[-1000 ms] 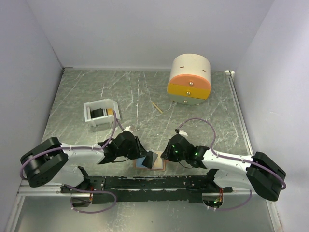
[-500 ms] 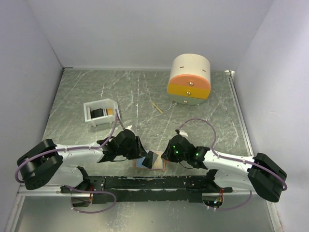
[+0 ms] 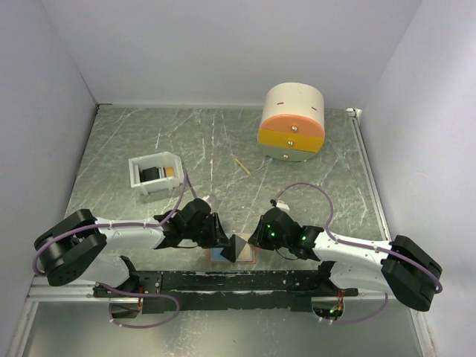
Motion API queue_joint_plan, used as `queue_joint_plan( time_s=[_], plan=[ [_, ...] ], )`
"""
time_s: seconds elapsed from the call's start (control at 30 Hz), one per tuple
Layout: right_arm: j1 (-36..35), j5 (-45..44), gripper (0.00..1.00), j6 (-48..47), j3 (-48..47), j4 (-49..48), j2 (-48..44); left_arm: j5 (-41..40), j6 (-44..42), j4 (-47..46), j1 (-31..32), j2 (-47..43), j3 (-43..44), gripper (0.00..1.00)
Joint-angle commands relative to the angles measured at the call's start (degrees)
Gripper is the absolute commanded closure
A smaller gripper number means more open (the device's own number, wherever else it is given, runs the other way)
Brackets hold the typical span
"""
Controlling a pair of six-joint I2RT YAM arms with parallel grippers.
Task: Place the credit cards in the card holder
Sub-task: Insert the credit card into the card holder.
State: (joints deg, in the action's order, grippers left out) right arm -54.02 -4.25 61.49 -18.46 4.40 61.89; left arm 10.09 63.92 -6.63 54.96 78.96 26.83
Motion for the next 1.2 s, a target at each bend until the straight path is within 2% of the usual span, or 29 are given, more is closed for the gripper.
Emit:
queue_joint_plan(
  time_s=[0.0, 0.17, 0.23, 0.47, 0.57, 0.7, 0.8, 0.97, 1.1, 1.17],
  plan=[
    [-0.32, 0.45, 0.76, -0.03, 1.66, 0.37, 0.0, 2.66, 1.75, -2.57, 0.37, -0.7, -1.0, 0.64],
    [-0.28, 0.5, 0.77, 0.18, 2.04, 0.07, -0.14, 4.53, 2.64, -5.66, 0.33, 0.09, -1.88, 0.88],
    [-0.25, 0.59, 0.77, 0.27, 2.26, -0.17, 0.01, 5.2, 3.07, -7.07, 0.32, 0.12, -2.36, 0.93],
    [-0.33, 0.48, 0.77, 0.29, 2.55, -0.1, -0.36, 7.85, 5.17, -12.2, 0.35, -0.95, -4.37, 0.93],
    [-0.31, 0.45, 0.77, 0.3, 2.82, -0.33, -0.4, 8.59, 7.28, -15.17, 0.33, -1.33, -5.87, 0.84],
    [-0.34, 0.87, 0.77, 0.17, 2.65, -0.71, 0.57, 9.43, 9.33, -19.28, 0.33, -0.74, -7.65, 0.66],
    [-0.37, 0.89, 0.77, -0.01, 2.34, -0.56, 0.84, 10.22, 9.26, -20.15, 0.33, 0.59, -7.4, 0.64],
    [-0.32, 0.4, 0.77, -0.06, 2.28, 0.26, -0.02, 11.45, 9.46, -21.71, 0.33, 2.67, -7.33, 0.69],
    [-0.24, 0.16, 0.77, 0.03, 2.46, 0.51, -0.54, 12.32, 9.71, -22.95, 0.33, 3.75, -7.7, 0.89],
    [-0.3, 0.24, 0.77, -0.12, 2.34, 0.81, -0.61, 12.37, 9.47, -22.73, 0.3, 4.01, -7.69, 0.93]
  ],
)
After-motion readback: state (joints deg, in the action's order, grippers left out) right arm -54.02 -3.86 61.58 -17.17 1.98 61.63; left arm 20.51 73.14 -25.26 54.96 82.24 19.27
